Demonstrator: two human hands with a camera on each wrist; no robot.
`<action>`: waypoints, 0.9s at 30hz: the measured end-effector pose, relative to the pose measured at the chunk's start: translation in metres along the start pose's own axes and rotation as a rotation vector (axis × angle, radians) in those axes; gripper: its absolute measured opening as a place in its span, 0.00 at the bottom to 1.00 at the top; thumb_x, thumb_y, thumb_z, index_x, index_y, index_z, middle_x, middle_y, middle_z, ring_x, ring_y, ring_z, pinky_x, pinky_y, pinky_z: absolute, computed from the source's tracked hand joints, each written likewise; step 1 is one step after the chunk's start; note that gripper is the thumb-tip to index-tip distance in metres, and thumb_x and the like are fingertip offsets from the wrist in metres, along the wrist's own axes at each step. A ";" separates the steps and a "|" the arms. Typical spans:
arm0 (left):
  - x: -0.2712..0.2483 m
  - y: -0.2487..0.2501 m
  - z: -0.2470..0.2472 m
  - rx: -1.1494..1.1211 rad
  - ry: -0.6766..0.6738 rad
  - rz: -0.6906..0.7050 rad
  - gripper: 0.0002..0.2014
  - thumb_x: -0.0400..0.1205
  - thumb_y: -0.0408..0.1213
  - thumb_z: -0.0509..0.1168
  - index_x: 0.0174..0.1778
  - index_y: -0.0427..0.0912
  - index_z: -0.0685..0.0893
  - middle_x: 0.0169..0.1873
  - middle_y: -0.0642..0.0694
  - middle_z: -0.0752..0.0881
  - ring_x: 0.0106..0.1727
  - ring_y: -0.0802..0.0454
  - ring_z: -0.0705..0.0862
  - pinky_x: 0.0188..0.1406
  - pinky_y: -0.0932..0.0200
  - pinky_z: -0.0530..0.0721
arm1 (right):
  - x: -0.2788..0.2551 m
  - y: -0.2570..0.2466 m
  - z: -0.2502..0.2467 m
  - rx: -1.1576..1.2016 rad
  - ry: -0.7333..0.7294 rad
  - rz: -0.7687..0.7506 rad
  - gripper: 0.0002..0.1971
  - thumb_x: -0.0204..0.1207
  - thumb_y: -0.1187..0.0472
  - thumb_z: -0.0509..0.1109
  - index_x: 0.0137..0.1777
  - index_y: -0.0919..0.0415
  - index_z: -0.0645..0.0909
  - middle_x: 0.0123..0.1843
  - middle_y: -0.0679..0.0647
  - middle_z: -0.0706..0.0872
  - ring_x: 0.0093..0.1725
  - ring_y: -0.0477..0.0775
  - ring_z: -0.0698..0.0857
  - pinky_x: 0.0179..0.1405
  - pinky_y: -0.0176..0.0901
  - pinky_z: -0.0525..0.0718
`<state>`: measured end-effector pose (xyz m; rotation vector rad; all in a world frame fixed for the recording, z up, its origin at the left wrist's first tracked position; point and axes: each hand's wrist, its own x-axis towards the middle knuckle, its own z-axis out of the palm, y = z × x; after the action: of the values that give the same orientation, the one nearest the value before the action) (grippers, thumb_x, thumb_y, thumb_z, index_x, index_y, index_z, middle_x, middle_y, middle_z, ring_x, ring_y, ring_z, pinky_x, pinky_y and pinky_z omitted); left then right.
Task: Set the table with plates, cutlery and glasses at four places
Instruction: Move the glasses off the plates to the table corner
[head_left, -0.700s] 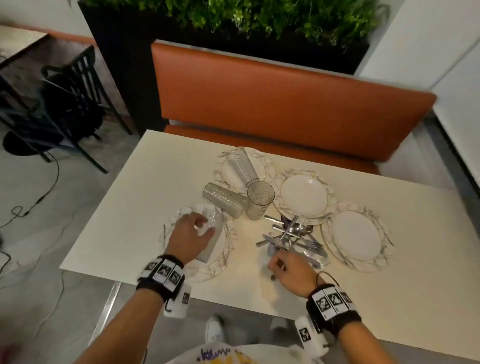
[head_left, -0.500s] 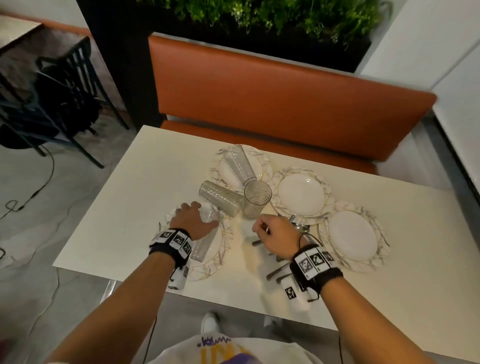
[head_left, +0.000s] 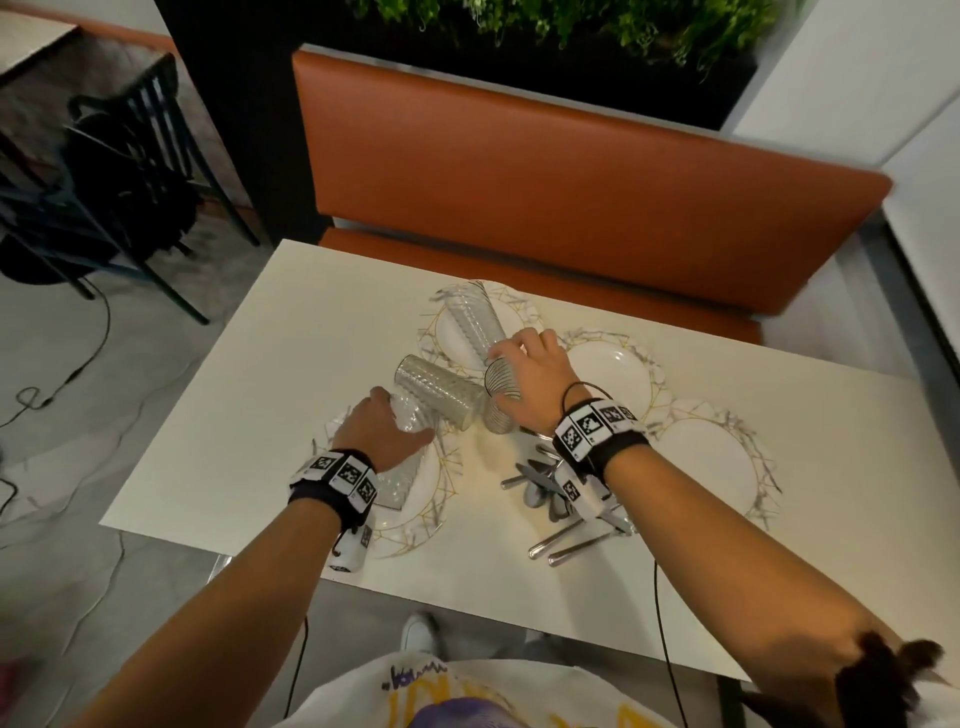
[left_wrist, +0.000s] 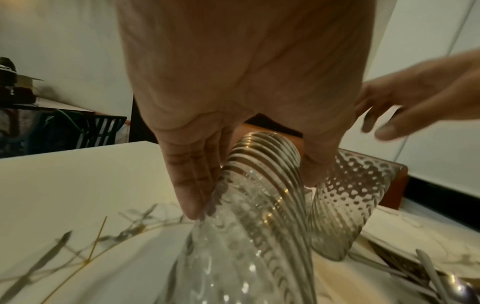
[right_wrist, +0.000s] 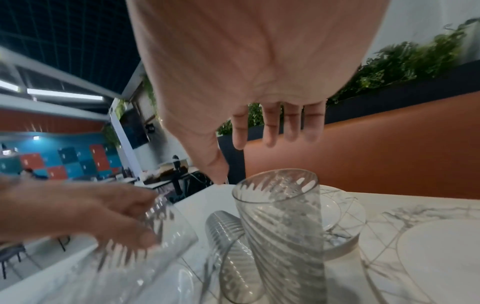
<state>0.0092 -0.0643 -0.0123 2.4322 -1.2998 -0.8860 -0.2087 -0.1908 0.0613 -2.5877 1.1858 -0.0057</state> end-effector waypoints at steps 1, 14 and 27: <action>-0.001 0.003 -0.005 -0.020 0.018 0.012 0.47 0.70 0.68 0.76 0.76 0.40 0.70 0.66 0.43 0.84 0.64 0.43 0.84 0.61 0.46 0.84 | 0.004 0.001 0.001 -0.033 -0.038 0.006 0.34 0.70 0.45 0.75 0.76 0.44 0.70 0.73 0.53 0.70 0.71 0.59 0.66 0.69 0.58 0.73; -0.017 0.076 -0.022 -0.180 0.061 0.209 0.47 0.69 0.65 0.78 0.77 0.43 0.70 0.60 0.47 0.84 0.57 0.48 0.85 0.57 0.50 0.85 | -0.024 0.022 -0.003 0.120 -0.060 0.144 0.34 0.71 0.48 0.77 0.77 0.40 0.69 0.73 0.56 0.71 0.72 0.61 0.68 0.69 0.60 0.77; -0.042 0.287 0.060 -0.136 -0.028 0.460 0.48 0.73 0.62 0.78 0.84 0.47 0.65 0.74 0.41 0.81 0.69 0.43 0.83 0.65 0.48 0.81 | -0.168 0.227 -0.086 0.304 0.240 0.423 0.35 0.67 0.45 0.79 0.75 0.41 0.73 0.68 0.54 0.73 0.67 0.59 0.69 0.68 0.55 0.74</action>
<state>-0.2367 -0.1904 0.0934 1.9061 -1.6544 -0.8456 -0.4981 -0.2292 0.1029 -2.0775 1.6526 -0.3836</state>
